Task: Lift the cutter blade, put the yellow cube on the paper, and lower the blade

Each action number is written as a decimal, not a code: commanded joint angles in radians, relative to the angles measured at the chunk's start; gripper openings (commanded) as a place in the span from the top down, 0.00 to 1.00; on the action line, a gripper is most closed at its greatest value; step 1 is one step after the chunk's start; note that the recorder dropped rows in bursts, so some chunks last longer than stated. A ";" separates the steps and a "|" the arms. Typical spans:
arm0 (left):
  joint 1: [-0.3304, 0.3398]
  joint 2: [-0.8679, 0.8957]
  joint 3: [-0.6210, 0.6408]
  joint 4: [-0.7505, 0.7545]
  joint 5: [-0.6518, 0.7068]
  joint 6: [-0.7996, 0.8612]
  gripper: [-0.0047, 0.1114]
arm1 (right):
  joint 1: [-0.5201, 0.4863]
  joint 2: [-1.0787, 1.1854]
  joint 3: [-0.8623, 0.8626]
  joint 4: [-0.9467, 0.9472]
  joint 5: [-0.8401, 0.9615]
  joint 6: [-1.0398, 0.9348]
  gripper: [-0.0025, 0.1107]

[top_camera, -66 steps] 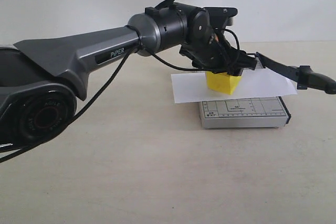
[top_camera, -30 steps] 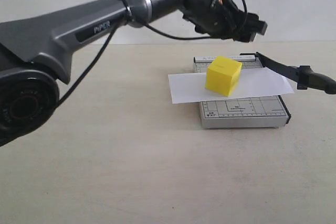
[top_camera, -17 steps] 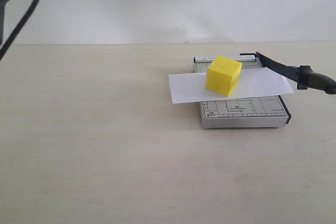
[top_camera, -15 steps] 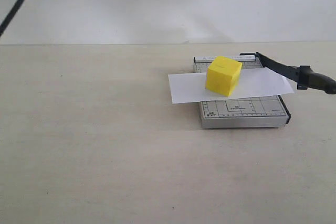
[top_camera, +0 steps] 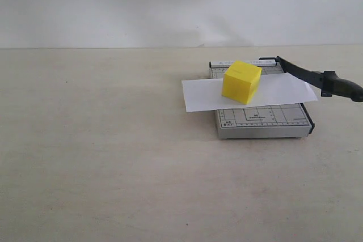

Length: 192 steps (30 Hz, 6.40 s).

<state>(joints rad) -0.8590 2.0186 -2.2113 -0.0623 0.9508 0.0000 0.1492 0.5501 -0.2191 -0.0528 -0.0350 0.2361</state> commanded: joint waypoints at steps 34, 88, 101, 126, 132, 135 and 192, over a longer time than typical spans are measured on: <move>0.001 -1.603 1.842 -0.007 -0.772 -0.049 0.57 | 0.003 -0.006 0.001 -0.005 -0.014 -0.002 0.47; 0.299 -2.019 2.211 -0.007 -1.069 0.013 0.57 | 0.003 -0.008 0.001 -0.005 -0.028 -0.002 0.47; 0.714 -2.019 2.211 -0.007 -1.069 0.013 0.57 | 0.003 -0.008 0.001 -0.005 -0.085 -0.002 0.47; 0.896 -2.019 2.211 -0.007 -1.069 0.013 0.57 | 0.000 0.037 -0.367 -0.109 0.613 -0.051 0.24; 0.896 -2.019 2.211 -0.007 -1.069 0.013 0.57 | 0.000 0.166 -0.505 -0.223 0.873 -0.011 0.24; 0.896 -2.019 2.211 -0.007 -1.069 0.013 0.57 | 0.000 0.225 -0.537 -0.212 0.888 0.008 0.24; 0.897 -2.019 2.211 0.022 -0.597 0.019 0.92 | 0.000 0.963 -0.944 0.011 1.046 -0.264 0.42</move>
<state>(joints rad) 0.0350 0.0036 0.0005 -0.0458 0.3228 0.0115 0.1492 1.5117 -1.1543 -0.0209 1.0116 -0.0180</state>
